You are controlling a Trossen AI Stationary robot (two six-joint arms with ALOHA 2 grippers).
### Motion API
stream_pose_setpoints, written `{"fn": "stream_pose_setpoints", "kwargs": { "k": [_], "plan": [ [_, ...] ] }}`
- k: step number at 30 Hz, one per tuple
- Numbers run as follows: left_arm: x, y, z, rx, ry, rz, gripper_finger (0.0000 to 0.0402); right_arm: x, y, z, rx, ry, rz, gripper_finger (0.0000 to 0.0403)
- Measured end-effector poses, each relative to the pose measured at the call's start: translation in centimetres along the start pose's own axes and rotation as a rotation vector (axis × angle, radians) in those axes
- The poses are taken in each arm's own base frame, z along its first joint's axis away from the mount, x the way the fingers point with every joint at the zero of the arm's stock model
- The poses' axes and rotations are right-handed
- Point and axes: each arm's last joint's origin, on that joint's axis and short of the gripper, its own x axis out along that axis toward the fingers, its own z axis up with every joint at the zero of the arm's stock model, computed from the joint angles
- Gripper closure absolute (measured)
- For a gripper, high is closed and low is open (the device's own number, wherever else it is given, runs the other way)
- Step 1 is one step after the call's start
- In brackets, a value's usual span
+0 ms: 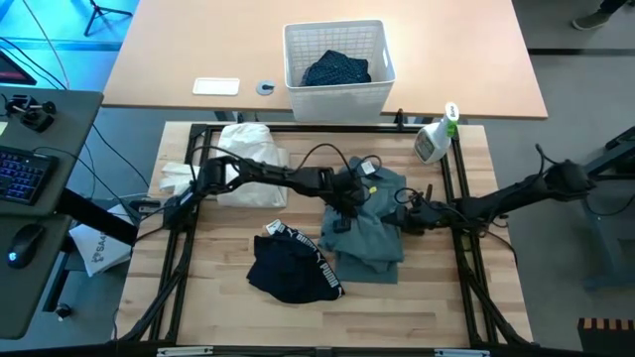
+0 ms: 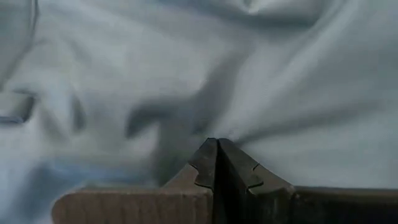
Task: Fold Laundry from Bin
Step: Put the folded green pants into the white bin
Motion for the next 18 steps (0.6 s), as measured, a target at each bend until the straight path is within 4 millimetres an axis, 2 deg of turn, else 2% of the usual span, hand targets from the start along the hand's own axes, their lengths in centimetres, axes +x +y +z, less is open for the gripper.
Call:
{"fn": "stream_pose_setpoints", "kwargs": {
  "k": [5,11,15,18],
  "plan": [
    [-0.8,1.0,0.2,0.01,-0.005,0.02,0.0401,0.7,0.1,-0.1,0.007,0.001,0.014,0.0093],
    [-3.8,1.2,1.0,0.048,0.002,0.053,0.0401,1.9,0.6,-0.5,-0.014,0.004,-0.023,0.0111],
    [-7.3,0.6,1.7,0.092,0.021,0.115,0.0401,3.2,1.2,-0.7,-0.04,0.003,-0.072,0.014],
    [-10.3,0.1,2.2,0.105,0.028,0.144,0.0401,4.2,1.6,-0.8,-0.049,-0.002,-0.1,0.0182]
  ]
}}
